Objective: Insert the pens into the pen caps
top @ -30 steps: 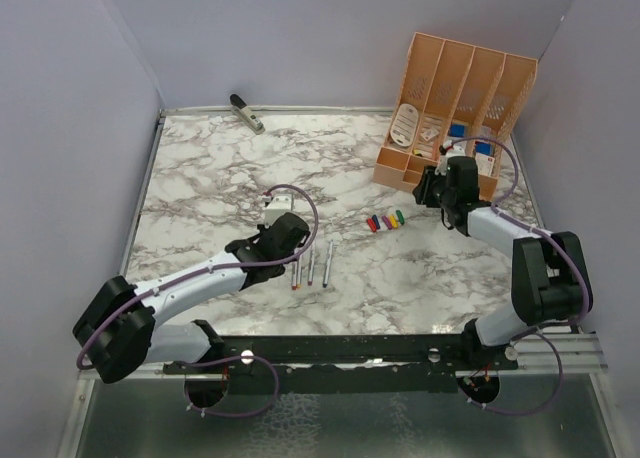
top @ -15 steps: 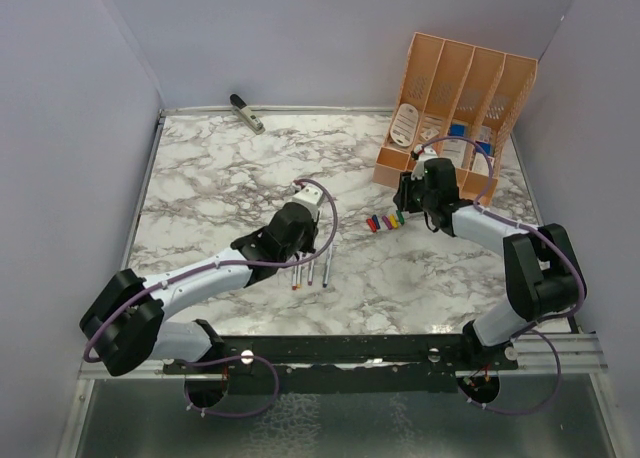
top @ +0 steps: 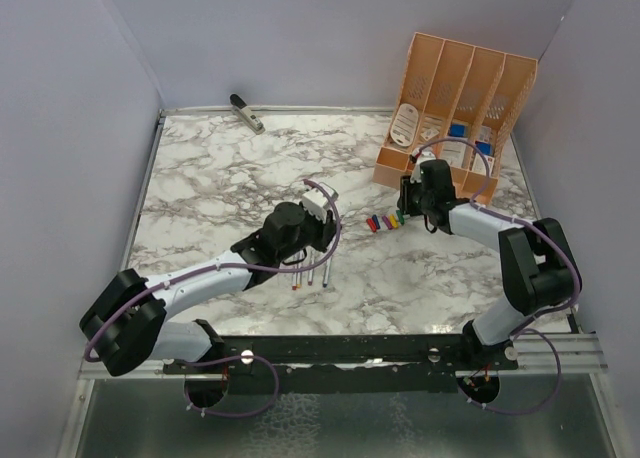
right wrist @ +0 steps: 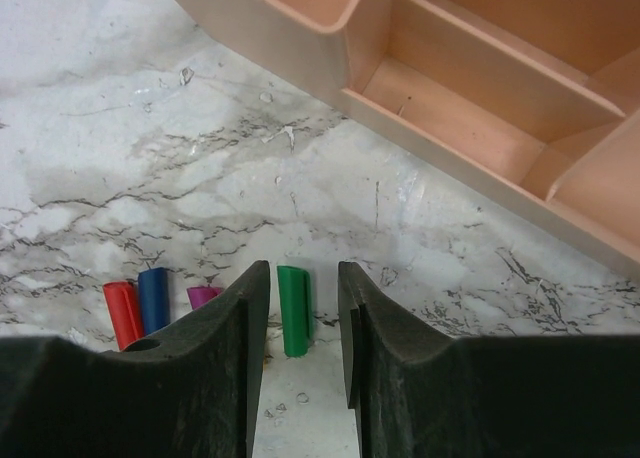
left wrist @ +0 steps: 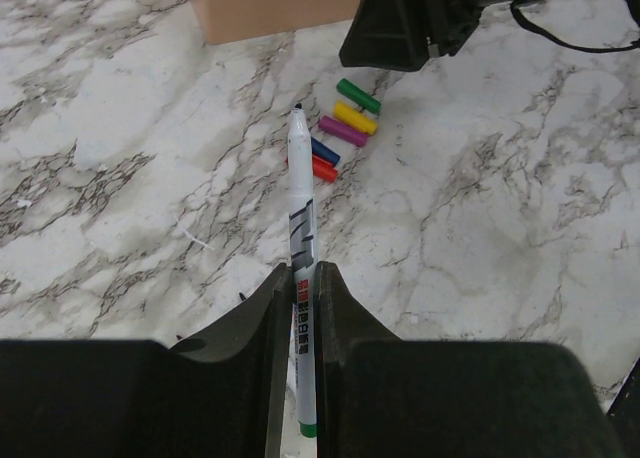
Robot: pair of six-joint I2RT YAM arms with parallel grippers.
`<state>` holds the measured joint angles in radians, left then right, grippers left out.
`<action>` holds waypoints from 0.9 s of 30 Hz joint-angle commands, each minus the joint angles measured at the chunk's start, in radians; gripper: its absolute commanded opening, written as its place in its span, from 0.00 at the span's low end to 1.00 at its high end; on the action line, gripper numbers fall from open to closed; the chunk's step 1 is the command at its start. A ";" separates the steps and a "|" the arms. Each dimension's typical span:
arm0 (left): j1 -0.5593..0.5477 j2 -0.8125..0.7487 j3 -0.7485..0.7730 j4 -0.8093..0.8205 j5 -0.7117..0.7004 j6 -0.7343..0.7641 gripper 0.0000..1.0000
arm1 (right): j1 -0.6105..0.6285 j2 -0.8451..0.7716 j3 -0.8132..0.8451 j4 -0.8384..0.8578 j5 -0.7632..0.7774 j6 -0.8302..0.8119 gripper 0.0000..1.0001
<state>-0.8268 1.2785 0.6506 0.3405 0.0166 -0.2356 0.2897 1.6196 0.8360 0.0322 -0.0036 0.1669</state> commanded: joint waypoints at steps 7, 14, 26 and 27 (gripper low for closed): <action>0.007 -0.055 -0.068 0.215 0.129 -0.007 0.00 | 0.024 0.022 0.022 -0.038 0.051 -0.010 0.31; 0.008 -0.075 -0.063 0.216 0.125 -0.014 0.00 | 0.034 0.038 0.015 -0.038 0.062 -0.007 0.27; 0.009 -0.097 -0.058 0.216 0.112 -0.037 0.00 | 0.043 0.064 0.027 -0.065 0.079 0.000 0.26; 0.008 -0.099 -0.055 0.216 0.113 -0.037 0.00 | 0.043 0.066 0.027 -0.068 0.079 0.000 0.26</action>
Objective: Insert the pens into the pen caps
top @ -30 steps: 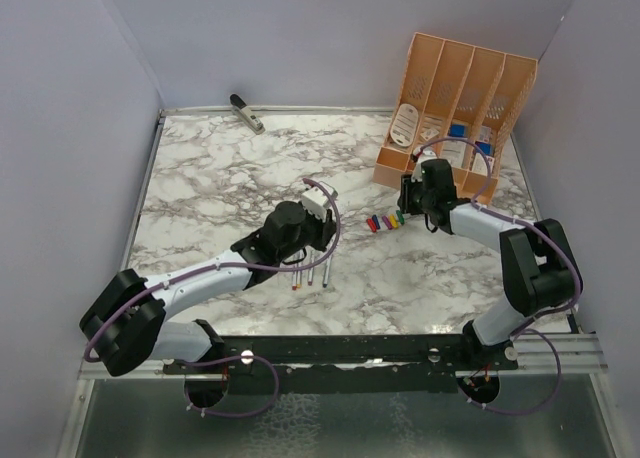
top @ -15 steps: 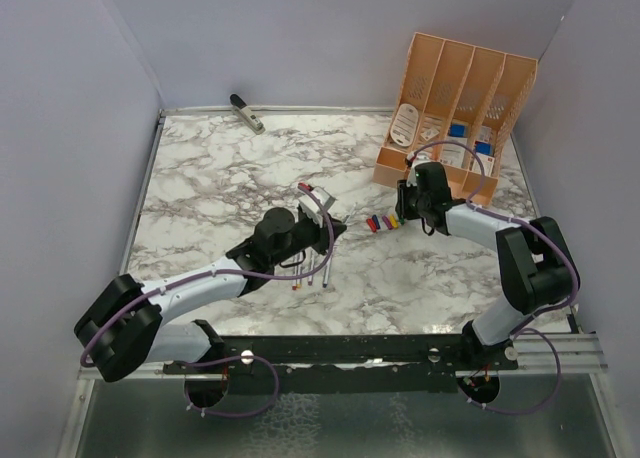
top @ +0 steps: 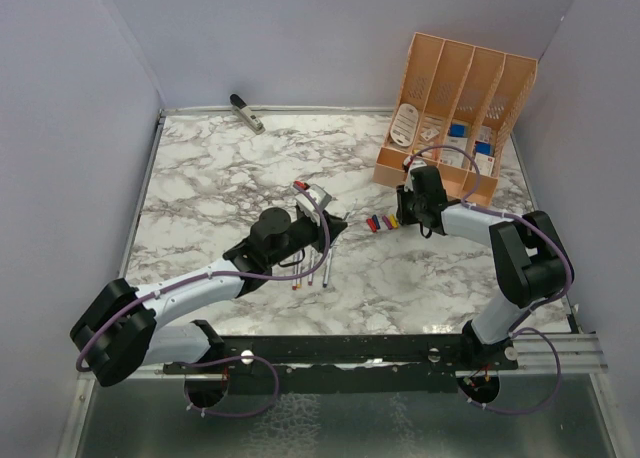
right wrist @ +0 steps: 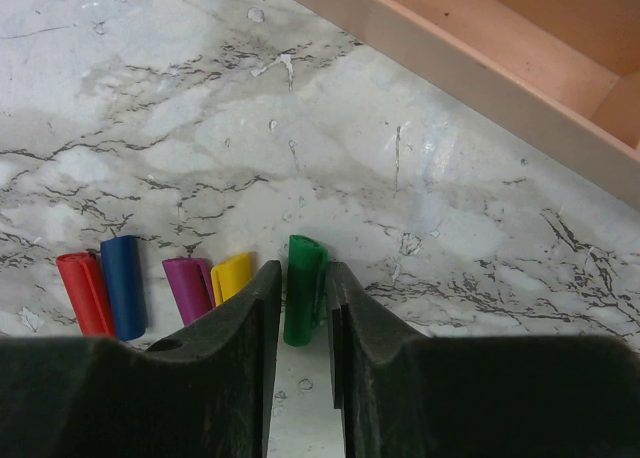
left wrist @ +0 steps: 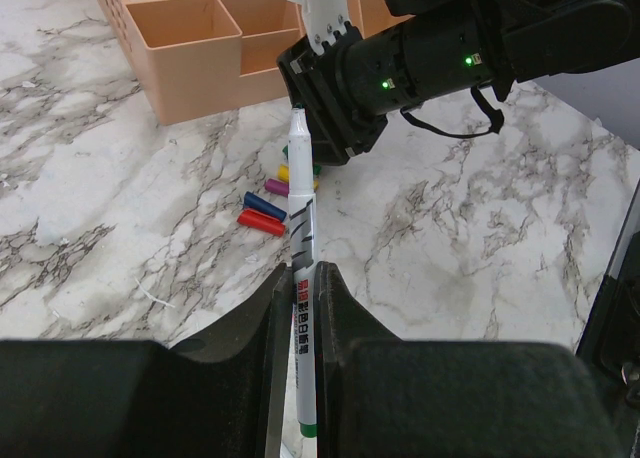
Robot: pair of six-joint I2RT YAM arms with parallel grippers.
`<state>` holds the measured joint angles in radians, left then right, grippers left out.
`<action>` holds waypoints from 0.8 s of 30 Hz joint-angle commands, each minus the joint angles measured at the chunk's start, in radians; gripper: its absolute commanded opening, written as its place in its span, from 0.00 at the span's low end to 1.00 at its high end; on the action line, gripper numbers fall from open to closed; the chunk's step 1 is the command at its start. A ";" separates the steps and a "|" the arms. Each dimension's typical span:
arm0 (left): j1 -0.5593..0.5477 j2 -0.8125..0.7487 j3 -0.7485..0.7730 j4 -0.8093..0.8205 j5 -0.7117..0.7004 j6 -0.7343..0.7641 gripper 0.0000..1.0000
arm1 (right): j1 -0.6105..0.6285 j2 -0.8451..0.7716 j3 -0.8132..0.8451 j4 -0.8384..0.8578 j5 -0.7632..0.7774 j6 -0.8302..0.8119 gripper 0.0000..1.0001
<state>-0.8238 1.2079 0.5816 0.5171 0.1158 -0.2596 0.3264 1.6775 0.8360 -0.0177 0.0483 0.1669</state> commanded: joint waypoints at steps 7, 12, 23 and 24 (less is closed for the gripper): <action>0.006 -0.039 0.023 0.039 0.003 -0.027 0.00 | 0.012 0.050 0.062 -0.072 0.041 0.000 0.17; 0.006 -0.041 0.026 0.041 0.003 -0.037 0.00 | 0.017 0.104 0.101 -0.140 0.057 0.008 0.01; 0.006 -0.028 0.047 0.129 0.098 -0.072 0.00 | 0.020 -0.176 0.080 -0.010 -0.011 0.006 0.01; 0.005 -0.026 0.043 0.153 0.113 -0.083 0.00 | 0.020 -0.210 0.078 0.018 -0.034 0.009 0.01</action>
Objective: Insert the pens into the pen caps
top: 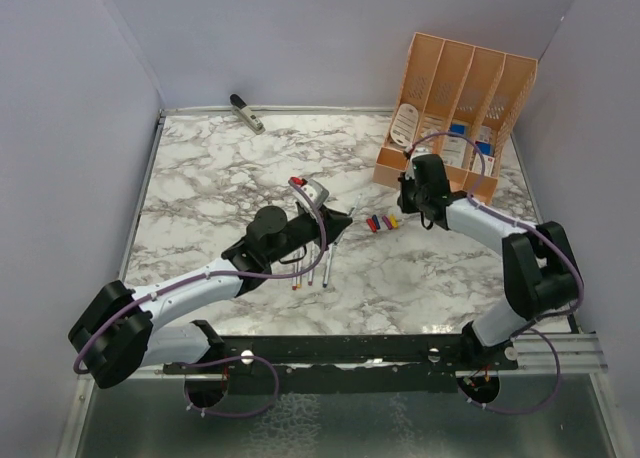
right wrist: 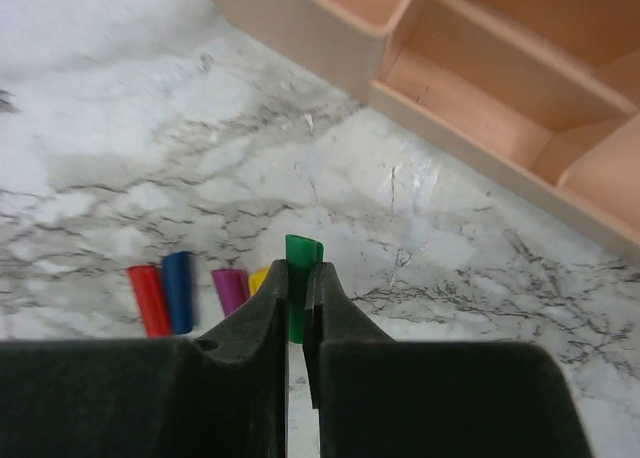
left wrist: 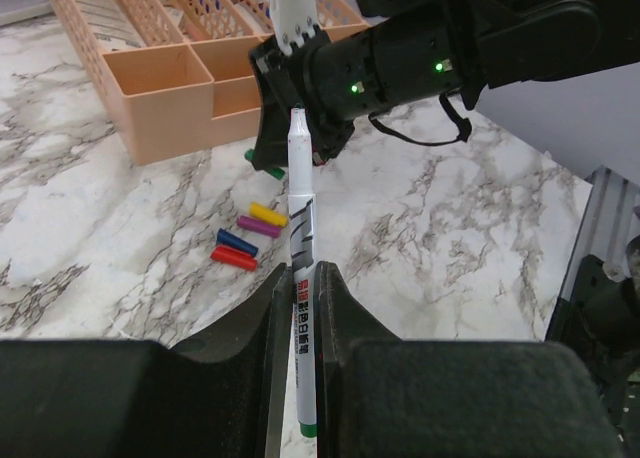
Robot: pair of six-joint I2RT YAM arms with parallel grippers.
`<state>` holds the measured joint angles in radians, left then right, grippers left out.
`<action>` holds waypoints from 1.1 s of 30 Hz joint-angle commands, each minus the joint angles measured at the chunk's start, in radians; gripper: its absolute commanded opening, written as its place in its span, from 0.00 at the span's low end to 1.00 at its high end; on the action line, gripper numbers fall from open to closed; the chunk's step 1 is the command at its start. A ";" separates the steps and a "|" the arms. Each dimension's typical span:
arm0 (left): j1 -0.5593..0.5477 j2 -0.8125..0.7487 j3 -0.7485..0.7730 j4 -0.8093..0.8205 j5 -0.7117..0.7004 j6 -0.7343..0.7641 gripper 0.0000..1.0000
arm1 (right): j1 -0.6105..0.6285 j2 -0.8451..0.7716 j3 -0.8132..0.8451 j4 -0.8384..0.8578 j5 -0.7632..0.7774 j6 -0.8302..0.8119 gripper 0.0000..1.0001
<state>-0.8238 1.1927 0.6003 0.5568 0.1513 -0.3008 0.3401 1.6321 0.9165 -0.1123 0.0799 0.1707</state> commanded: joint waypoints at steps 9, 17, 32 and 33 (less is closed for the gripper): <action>0.004 0.025 -0.014 0.312 0.112 -0.143 0.00 | 0.007 -0.305 0.036 0.222 -0.293 0.069 0.01; 0.005 0.077 0.005 0.350 0.022 -0.116 0.00 | 0.008 -0.357 -0.020 0.275 -0.436 0.138 0.01; 0.005 0.196 0.083 0.386 -0.046 -0.106 0.00 | 0.026 -0.433 -0.051 0.260 -0.532 0.155 0.01; 0.005 0.200 0.087 0.389 -0.045 -0.107 0.00 | 0.029 -0.430 -0.052 0.259 -0.534 0.156 0.01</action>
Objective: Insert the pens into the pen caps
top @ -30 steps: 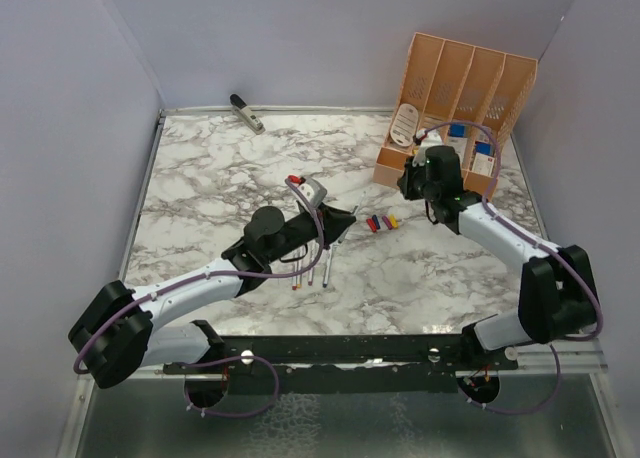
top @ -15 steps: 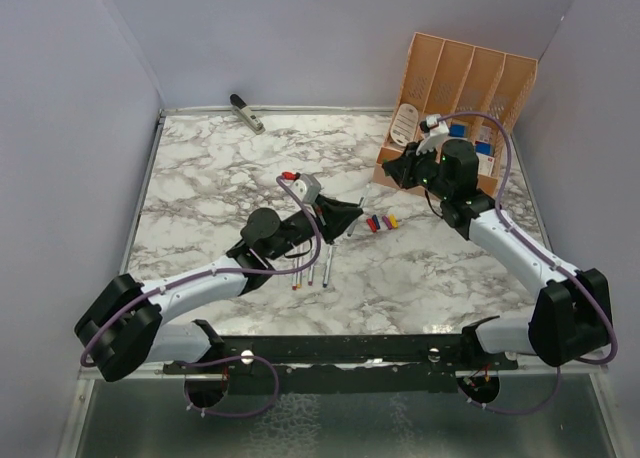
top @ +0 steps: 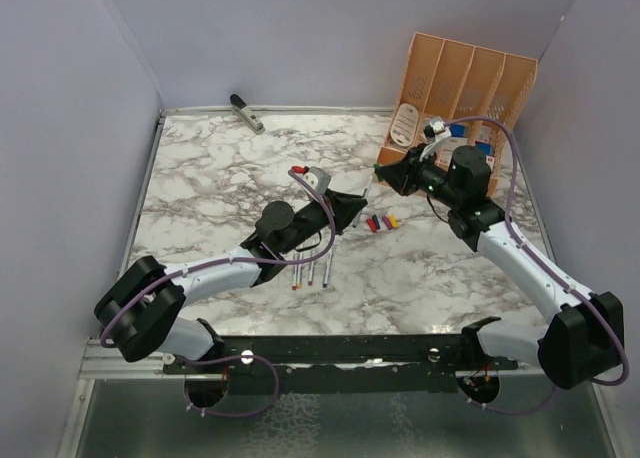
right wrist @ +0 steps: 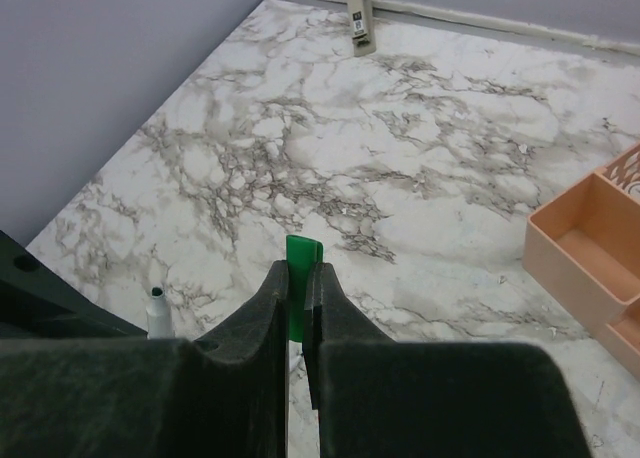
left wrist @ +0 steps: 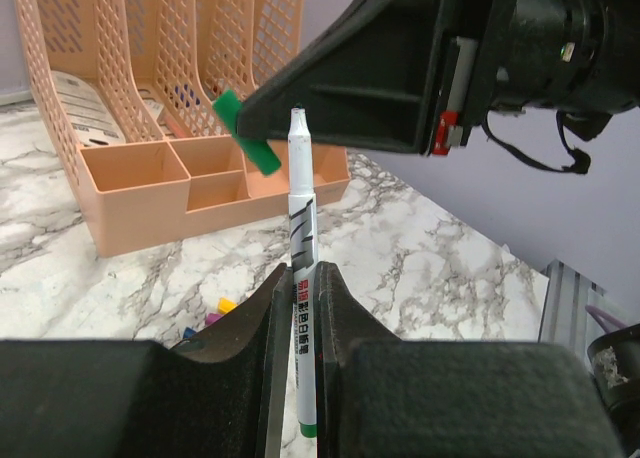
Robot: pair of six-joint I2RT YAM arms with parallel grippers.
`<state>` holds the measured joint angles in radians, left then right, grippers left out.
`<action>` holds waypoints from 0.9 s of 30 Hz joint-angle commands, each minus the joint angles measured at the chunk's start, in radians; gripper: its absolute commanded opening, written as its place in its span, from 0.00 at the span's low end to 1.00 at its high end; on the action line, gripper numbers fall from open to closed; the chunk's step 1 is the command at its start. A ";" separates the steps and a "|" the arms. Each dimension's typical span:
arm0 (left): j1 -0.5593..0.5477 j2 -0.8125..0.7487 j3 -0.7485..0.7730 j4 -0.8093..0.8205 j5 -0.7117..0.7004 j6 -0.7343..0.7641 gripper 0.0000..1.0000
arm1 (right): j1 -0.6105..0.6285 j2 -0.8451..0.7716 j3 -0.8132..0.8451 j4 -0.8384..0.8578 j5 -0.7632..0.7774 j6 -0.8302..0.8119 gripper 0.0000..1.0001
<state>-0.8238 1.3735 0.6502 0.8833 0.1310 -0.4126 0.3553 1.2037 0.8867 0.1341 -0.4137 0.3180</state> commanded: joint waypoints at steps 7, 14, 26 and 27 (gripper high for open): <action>0.005 0.040 0.046 0.063 -0.045 0.013 0.00 | 0.043 -0.002 -0.028 0.017 -0.043 0.011 0.01; 0.004 0.059 0.051 0.063 -0.051 0.010 0.00 | 0.066 -0.007 -0.017 0.010 -0.039 0.004 0.01; 0.005 0.079 0.061 0.062 -0.063 0.017 0.00 | 0.080 -0.003 -0.028 0.010 -0.050 0.005 0.01; 0.004 0.081 0.062 0.062 -0.063 0.015 0.00 | 0.081 -0.002 -0.029 0.013 -0.051 0.005 0.01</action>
<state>-0.8238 1.4368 0.6792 0.9119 0.0879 -0.4088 0.4267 1.2041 0.8639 0.1280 -0.4358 0.3206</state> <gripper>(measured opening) 0.142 0.052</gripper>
